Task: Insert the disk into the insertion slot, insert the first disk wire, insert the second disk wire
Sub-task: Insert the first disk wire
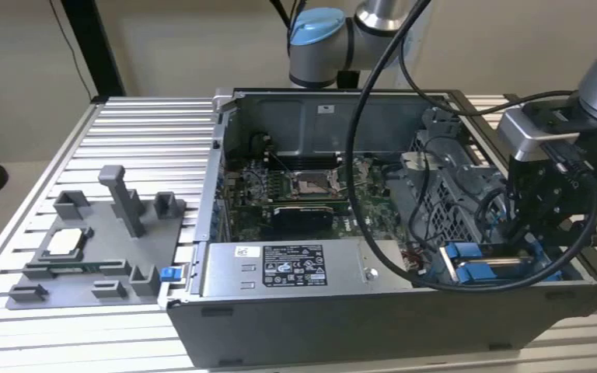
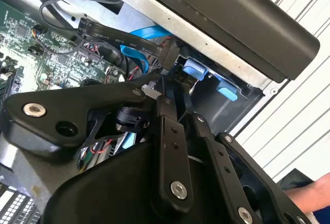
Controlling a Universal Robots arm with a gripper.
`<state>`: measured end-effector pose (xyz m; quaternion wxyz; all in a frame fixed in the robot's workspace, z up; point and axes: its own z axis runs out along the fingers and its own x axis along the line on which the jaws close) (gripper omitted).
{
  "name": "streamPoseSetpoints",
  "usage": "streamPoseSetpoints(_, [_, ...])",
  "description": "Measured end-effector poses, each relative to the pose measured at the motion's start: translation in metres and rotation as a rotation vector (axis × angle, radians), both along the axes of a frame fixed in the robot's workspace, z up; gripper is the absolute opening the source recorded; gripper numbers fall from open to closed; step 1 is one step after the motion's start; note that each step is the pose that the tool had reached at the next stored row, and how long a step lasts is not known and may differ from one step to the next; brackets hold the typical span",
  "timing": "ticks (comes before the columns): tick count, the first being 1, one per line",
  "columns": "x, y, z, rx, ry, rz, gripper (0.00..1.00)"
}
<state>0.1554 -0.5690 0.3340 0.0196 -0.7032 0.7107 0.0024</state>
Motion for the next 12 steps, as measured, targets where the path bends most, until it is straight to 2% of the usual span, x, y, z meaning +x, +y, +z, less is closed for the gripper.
streamPoseSetpoints(4, [0.0000,0.0002,-0.0062,0.0008,0.0002,0.000,0.00])
streamPoseSetpoints(12, [0.0000,0.0001,-0.0064,0.0009,0.0011,0.000,0.00])
